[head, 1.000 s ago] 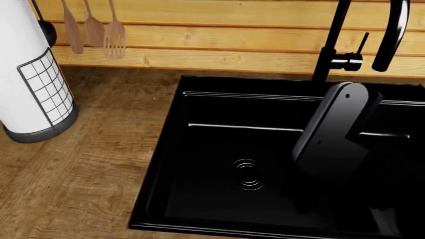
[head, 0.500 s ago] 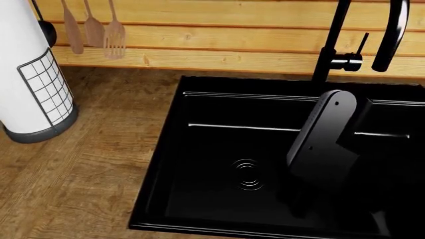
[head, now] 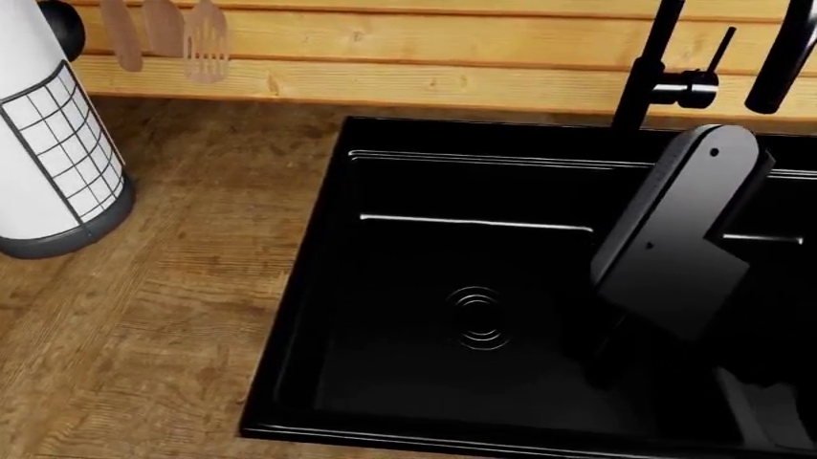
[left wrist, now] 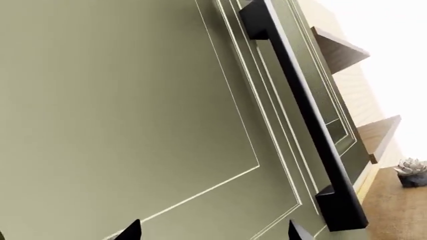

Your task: Pick the broccoli, avocado from the counter and place them in the cabinet. Then close the cabinet.

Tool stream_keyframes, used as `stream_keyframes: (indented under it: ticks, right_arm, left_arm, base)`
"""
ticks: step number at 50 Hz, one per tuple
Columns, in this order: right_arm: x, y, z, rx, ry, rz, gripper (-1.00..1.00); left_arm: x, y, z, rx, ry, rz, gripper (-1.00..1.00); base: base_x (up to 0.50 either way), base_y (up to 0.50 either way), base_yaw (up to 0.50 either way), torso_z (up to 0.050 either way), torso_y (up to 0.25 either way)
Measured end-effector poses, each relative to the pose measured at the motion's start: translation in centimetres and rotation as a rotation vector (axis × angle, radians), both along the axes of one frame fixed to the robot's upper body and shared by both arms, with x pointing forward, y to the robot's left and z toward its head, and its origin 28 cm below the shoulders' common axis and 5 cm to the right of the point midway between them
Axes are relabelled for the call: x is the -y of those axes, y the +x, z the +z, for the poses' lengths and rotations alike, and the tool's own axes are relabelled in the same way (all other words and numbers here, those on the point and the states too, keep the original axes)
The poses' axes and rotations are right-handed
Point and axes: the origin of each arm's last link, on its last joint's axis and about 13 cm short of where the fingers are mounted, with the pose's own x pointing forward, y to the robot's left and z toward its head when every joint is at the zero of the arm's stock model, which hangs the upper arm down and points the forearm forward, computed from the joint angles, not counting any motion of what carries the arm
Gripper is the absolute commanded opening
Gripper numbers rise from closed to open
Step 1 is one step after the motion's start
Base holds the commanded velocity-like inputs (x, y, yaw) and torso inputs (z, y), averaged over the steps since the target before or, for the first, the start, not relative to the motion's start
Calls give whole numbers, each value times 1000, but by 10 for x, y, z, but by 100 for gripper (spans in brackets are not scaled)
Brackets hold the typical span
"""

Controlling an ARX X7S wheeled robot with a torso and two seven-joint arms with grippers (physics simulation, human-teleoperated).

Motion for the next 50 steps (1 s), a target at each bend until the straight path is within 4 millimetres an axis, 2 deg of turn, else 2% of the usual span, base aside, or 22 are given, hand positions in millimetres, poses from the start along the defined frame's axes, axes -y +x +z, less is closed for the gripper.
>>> stream_keyframes:
  ticks: [9, 38, 50]
  right_arm:
    - [2, -1, 5, 13, -2, -6, 100]
    - [2, -2, 4, 8, -4, 7, 100]
    - [1, -3, 11, 15, -15, 14, 100]
  left_arm:
    - [-1, 2, 0, -5, -7, -12, 100]
    - [5, -64, 15, 375, -14, -8, 100]
    - [7, -68, 14, 393, -10, 5, 100]
  base:
    - [2, 0, 1, 0, -31]
    - [2, 1, 1, 0, -194]
    - [2, 0, 0, 0, -24]
